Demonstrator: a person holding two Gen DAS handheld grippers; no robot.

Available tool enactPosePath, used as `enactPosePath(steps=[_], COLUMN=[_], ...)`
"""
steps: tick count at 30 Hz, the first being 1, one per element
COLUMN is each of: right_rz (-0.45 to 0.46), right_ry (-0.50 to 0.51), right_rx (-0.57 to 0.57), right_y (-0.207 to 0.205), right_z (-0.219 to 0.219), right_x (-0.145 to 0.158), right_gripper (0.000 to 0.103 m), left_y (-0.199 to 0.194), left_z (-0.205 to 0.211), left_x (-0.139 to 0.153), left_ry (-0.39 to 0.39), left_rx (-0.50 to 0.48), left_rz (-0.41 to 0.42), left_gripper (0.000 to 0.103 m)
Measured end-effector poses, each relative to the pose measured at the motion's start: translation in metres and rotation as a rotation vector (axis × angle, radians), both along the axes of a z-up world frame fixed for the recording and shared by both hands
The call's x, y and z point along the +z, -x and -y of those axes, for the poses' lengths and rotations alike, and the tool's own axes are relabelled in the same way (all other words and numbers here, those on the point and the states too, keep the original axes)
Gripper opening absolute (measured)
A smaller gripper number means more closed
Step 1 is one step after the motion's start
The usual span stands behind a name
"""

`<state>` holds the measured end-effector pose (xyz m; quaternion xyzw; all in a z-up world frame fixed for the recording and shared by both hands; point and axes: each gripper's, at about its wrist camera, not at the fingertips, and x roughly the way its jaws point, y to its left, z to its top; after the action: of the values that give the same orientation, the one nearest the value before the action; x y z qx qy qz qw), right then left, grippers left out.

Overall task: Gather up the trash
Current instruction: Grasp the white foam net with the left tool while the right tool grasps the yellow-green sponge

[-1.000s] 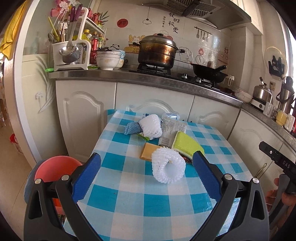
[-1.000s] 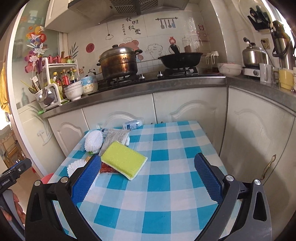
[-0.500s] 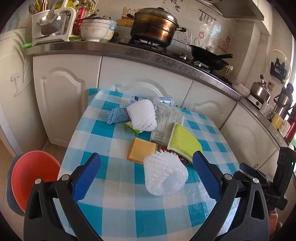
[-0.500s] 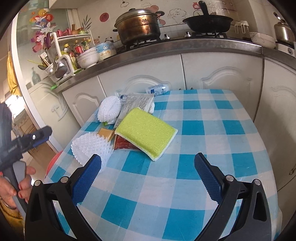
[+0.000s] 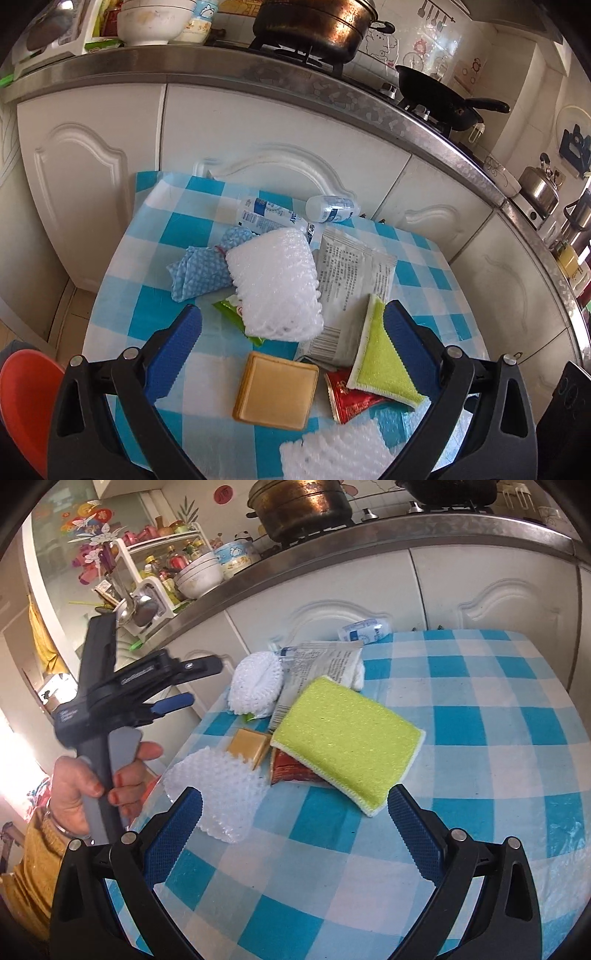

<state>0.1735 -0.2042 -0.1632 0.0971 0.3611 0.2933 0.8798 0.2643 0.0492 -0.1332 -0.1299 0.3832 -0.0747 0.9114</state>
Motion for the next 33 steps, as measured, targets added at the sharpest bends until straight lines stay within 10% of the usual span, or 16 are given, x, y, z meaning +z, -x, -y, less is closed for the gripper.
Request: enactPosePath(steps=[7, 19, 33], right_rz=[0.035, 0.098, 0.122], right_ry=[0.123, 0.325, 0.421], right_rx=[-0.019, 0.157, 0.324], right_y=[-0.023, -0.073, -0.106], right_z=[-0.005, -0.031, -0.051], right_x=[-0.008, -0.023, -0.038], right_gripper=[0.099, 0.099, 0.099], left_y=[-0.027, -0.048, -0.036], left_z=[0.001, -0.002, -0.01], left_x=[-0.016, -0.038, -0.039], left_ry=[-0.029, -0.002, 0.011], left_rx=[0.001, 0.003, 0.022], left_rz=[-0.032, -0.104, -0.073], left_gripper=[0.097, 0.057, 0.052])
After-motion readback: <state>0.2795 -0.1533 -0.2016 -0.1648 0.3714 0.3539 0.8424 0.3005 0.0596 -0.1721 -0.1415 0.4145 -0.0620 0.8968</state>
